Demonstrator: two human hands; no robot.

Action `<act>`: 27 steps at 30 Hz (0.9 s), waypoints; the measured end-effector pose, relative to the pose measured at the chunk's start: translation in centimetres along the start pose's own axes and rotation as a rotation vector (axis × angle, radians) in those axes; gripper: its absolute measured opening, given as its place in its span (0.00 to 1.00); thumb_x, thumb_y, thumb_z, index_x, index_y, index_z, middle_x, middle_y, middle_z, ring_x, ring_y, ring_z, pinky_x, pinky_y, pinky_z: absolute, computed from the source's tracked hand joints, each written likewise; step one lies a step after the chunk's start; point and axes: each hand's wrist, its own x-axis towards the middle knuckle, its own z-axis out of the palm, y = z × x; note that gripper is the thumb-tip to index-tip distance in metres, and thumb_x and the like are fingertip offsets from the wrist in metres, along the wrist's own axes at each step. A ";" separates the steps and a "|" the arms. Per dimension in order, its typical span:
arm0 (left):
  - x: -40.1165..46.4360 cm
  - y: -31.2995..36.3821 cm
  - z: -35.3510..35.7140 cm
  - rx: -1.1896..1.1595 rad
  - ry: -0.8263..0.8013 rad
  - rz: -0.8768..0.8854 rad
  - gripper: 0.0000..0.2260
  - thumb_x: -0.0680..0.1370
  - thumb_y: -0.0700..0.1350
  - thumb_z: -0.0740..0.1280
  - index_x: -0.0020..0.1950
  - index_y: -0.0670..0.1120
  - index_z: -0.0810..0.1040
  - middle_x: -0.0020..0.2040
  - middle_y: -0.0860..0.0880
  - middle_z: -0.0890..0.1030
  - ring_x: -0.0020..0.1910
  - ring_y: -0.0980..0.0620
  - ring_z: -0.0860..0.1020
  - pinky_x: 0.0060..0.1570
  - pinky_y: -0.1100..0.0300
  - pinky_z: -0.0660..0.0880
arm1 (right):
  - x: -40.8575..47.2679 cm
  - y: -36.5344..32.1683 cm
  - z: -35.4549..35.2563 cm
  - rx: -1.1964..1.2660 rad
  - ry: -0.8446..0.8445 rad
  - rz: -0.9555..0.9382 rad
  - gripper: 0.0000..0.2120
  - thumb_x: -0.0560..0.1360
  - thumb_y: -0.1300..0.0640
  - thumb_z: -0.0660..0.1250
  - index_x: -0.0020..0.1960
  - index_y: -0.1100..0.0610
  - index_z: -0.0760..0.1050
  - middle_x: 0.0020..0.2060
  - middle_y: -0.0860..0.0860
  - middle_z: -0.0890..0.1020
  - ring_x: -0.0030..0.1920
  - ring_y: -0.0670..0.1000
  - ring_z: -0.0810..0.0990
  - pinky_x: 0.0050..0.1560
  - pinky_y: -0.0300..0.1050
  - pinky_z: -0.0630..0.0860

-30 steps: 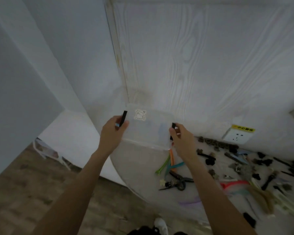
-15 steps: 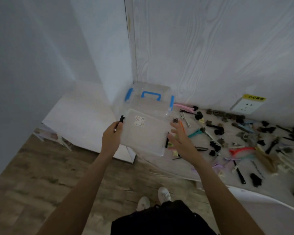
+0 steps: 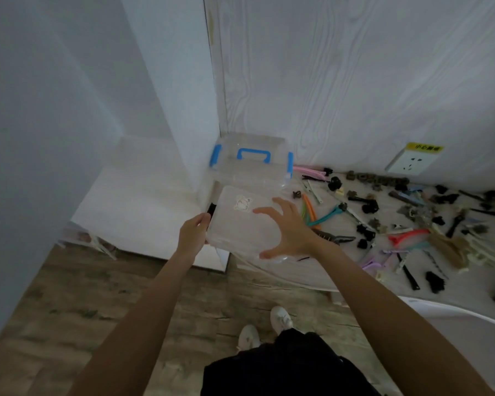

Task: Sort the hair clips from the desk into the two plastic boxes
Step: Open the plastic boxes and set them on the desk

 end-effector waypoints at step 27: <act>-4.3 -4.2 -2.2 0.706 0.237 1.107 0.06 0.77 0.44 0.62 0.48 0.50 0.79 0.44 0.51 0.82 0.45 0.52 0.78 0.56 0.55 0.67 | -4.5 4.8 -0.7 -0.541 0.156 0.238 0.46 0.60 0.38 0.73 0.73 0.45 0.57 0.74 0.63 0.47 0.74 0.66 0.44 0.71 0.68 0.45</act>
